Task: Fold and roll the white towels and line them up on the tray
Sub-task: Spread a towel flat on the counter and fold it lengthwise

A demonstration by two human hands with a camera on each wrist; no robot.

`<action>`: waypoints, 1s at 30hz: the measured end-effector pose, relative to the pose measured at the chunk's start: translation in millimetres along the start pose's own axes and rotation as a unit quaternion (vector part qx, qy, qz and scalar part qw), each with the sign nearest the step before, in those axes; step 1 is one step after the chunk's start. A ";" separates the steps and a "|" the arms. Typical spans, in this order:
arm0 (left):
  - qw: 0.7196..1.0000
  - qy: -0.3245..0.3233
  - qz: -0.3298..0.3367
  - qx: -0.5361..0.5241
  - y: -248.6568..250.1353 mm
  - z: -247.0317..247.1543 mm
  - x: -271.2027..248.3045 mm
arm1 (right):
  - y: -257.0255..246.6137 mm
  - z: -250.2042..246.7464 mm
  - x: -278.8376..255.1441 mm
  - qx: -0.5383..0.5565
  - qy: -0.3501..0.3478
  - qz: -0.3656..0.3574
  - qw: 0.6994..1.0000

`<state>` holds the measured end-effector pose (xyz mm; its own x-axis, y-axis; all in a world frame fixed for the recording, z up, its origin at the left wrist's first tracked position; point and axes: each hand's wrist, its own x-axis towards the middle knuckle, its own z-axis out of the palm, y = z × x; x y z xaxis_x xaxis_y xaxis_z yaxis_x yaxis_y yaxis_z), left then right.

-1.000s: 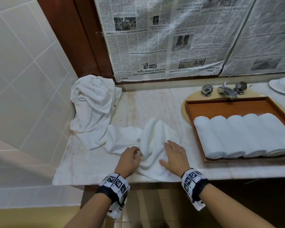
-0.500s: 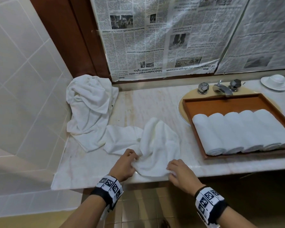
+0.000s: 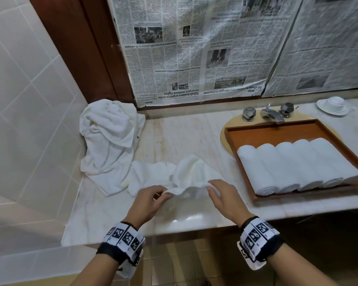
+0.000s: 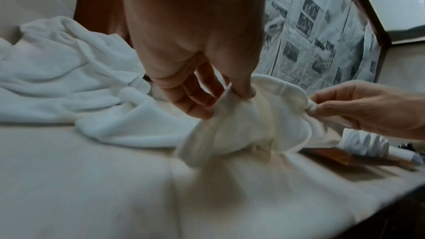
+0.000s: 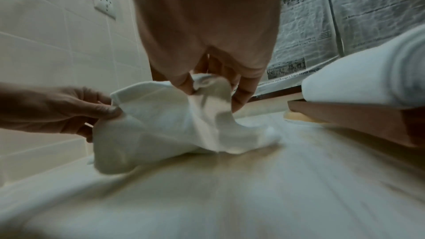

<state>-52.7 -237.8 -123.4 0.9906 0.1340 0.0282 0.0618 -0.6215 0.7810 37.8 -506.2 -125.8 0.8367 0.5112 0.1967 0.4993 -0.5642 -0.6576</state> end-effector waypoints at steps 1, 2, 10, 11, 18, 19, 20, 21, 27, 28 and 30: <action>1.000 0.002 0.002 0.004 4.5 -1.1 1.5 | -8.0 -2.9 3.9 0.024 0.004 0.004 1.000; 1.000 0.003 0.006 0.009 9.5 -2.1 3.2 | -15.6 -5.3 8.0 0.047 0.007 0.009 0.999; 1.000 0.004 0.016 0.008 33.4 -7.5 6.3 | -31.1 -11.1 28.2 0.060 -0.085 0.060 0.993; 1.000 0.003 0.014 0.012 32.2 -9.1 5.3 | -28.5 -12.0 28.7 0.059 -0.086 0.054 0.993; 0.996 -0.048 -0.025 0.076 -6.7 -28.5 -3.7 | -6.4 -37.3 28.4 0.083 -0.056 0.061 0.993; 0.993 -0.058 -0.033 0.098 -16.0 -30.7 -4.5 | -3.3 -40.7 28.6 0.085 -0.061 0.064 0.992; 0.988 -0.070 -0.043 0.128 -23.5 -32.2 -5.5 | -0.6 -43.5 29.4 0.086 -0.064 0.067 0.992; 0.983 -0.077 -0.052 0.161 -32.0 -32.2 -6.1 | 2.4 -45.6 30.5 0.087 -0.065 0.070 0.992; 0.981 0.015 -0.043 0.191 -57.8 -29.2 0.3 | 24.3 -27.3 44.9 0.067 -0.048 0.087 0.993; 0.980 0.035 -0.034 0.192 -56.3 -27.0 5.4 | 26.5 -19.4 48.8 0.070 -0.039 0.091 0.993; 0.977 0.050 -0.027 0.207 -52.7 -21.7 18.6 | 29.7 -2.2 56.6 0.061 -0.042 0.102 0.992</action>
<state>-40.2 -185.8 -150.5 0.9687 0.2378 0.0709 0.1788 -0.8671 0.4649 100.5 -495.4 -132.6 0.8934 0.4492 -0.0070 0.2863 -0.5813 -0.7617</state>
